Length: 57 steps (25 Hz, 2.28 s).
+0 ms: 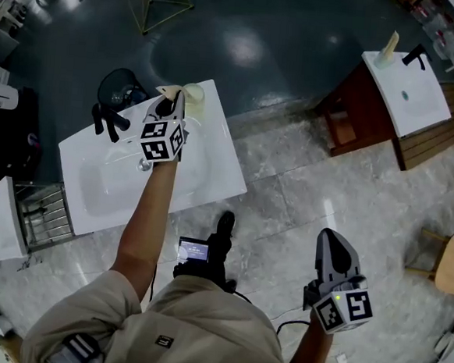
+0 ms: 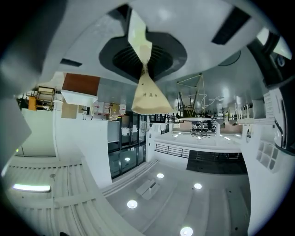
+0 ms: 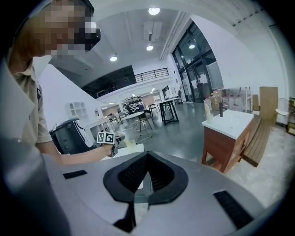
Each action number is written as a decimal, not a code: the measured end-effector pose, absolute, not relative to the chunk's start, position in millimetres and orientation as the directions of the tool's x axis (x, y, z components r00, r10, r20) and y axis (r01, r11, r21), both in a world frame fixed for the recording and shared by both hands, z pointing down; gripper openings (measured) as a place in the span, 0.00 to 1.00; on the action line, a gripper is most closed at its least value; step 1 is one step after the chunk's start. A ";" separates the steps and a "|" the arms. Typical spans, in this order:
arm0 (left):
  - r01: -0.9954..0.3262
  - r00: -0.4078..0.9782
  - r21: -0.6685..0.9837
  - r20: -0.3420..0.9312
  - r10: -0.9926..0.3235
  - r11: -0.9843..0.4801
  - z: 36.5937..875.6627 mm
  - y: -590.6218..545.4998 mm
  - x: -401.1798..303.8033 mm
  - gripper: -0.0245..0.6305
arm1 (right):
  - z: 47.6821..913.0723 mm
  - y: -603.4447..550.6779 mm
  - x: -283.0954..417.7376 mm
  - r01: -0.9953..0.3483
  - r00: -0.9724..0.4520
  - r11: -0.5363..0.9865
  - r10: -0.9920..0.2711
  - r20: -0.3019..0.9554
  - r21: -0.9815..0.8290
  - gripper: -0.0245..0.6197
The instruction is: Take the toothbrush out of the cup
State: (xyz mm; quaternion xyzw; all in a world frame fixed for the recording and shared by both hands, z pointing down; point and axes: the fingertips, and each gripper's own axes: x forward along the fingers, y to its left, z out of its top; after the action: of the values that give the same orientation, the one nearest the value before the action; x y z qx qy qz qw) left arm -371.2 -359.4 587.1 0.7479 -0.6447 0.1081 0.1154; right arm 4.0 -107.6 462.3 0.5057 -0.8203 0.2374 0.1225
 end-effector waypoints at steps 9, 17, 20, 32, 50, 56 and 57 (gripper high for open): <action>-0.965 0.248 -0.058 0.134 -0.959 -0.257 471.8 -333.9 -346.9 0.08 | 443.4 -110.2 6.5 -0.891 -0.453 0.379 -0.788 0.416 -0.252 0.04; -0.870 0.483 -0.140 -0.055 -0.874 -0.472 349.2 -279.7 -282.5 0.08 | 432.6 -138.2 3.1 -0.904 -0.427 0.372 -0.812 0.398 -0.209 0.04; -0.837 0.536 -0.179 -0.077 -0.841 -0.517 334.1 -257.4 -271.0 0.08 | 426.8 -151.3 1.2 -0.909 -0.417 0.375 -0.823 0.386 -0.183 0.04; -0.852 0.513 -0.172 -0.083 -0.854 -0.495 302.5 -237.3 -212.2 0.08 | 390.7 -174.3 121.8 -0.932 -0.359 0.347 -0.862 0.358 -0.100 0.05; -0.958 0.236 -0.180 -0.059 -0.970 -0.222 252.5 -238.5 89.3 0.08 | 348.0 -250.3 511.6 -0.842 -0.539 0.528 -0.808 0.238 -0.115 0.04; -0.958 0.238 -0.180 -0.062 -0.969 -0.224 241.0 -233.2 152.3 0.08 | 342.1 -280.3 540.3 -0.807 -0.590 0.574 -0.778 0.218 -0.136 0.04; -0.957 0.238 -0.186 -0.062 -0.969 -0.223 241.7 -233.7 157.4 0.08 | 342.9 -285.8 539.2 -0.802 -0.597 0.581 -0.772 0.218 -0.136 0.05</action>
State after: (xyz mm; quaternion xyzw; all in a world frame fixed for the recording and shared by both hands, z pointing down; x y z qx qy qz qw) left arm 157.4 -233.7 241.7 0.7814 -0.6163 0.0335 -0.0927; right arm 539.2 -285.8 342.9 0.4440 -0.8866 0.1105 0.0674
